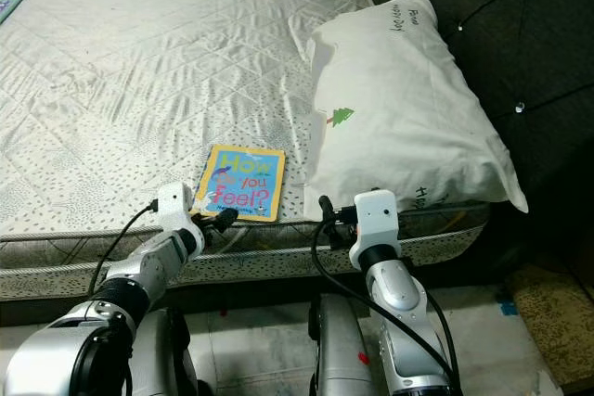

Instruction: Clean up the room

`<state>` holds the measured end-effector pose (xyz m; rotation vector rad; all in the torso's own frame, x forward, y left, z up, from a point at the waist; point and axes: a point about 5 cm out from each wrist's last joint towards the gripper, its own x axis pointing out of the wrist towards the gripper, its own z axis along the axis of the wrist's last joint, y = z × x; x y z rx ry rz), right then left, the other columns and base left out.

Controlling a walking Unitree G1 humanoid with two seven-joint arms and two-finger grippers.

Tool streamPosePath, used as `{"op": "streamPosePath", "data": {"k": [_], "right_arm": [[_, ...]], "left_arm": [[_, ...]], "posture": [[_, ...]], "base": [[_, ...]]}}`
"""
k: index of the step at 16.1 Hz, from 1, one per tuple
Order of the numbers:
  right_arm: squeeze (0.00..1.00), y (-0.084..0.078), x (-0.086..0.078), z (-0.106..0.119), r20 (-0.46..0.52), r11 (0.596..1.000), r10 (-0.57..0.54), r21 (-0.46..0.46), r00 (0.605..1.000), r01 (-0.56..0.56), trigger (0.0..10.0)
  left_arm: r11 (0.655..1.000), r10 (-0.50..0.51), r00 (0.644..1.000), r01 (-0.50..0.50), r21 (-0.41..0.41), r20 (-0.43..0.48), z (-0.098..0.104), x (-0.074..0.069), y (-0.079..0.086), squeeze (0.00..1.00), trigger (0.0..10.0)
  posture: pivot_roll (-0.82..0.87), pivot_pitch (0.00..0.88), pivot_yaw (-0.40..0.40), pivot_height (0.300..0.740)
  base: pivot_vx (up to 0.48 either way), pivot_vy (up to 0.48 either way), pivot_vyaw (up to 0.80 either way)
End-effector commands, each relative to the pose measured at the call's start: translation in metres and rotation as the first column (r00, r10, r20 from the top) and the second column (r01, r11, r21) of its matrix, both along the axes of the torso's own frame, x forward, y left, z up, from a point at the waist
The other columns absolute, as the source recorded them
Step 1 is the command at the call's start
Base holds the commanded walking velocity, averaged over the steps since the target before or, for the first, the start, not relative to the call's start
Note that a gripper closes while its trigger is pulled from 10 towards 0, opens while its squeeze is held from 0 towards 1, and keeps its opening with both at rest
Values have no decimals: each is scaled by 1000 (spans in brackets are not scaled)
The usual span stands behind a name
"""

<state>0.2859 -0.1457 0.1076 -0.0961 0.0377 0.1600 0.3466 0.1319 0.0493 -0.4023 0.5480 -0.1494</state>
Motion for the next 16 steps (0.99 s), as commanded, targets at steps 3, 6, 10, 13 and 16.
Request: {"op": "streamPosePath", "data": {"k": [3,6,10,13,16], "right_arm": [[0,0,-2,1,-1,1000,0,-2,1000,0,10000],[0,0,-3,1,-2,1000,1,-2,1000,-1,10000],[0,0,-4,1,-3,1000,-2,-4,1000,2,10000],[0,-2,-6,2,-2,1000,-6,-6,1000,6,10000],[0,-6,-11,4,2,1000,-20,-13,1000,20,10000]], "left_arm": [[999,-38,998,37,-14,-51,1,1,-4,0,10000],[997,-78,992,76,-20,-99,-3,-2,-10,0,10000],[998,-61,994,63,16,-88,0,1,-6,0,10000],[997,-67,995,69,28,-75,5,5,-7,0,10000],[996,-87,996,88,29,-36,14,10,-12,0,10000]], "posture": [[-220,83,-5,542],[-224,88,-6,542],[-239,96,-2,542],[-258,100,4,542],[-307,111,20,542]], "base": [[0,0,0],[0,0,0],[0,0,0],[0,0,0],[0,0,0]]}}
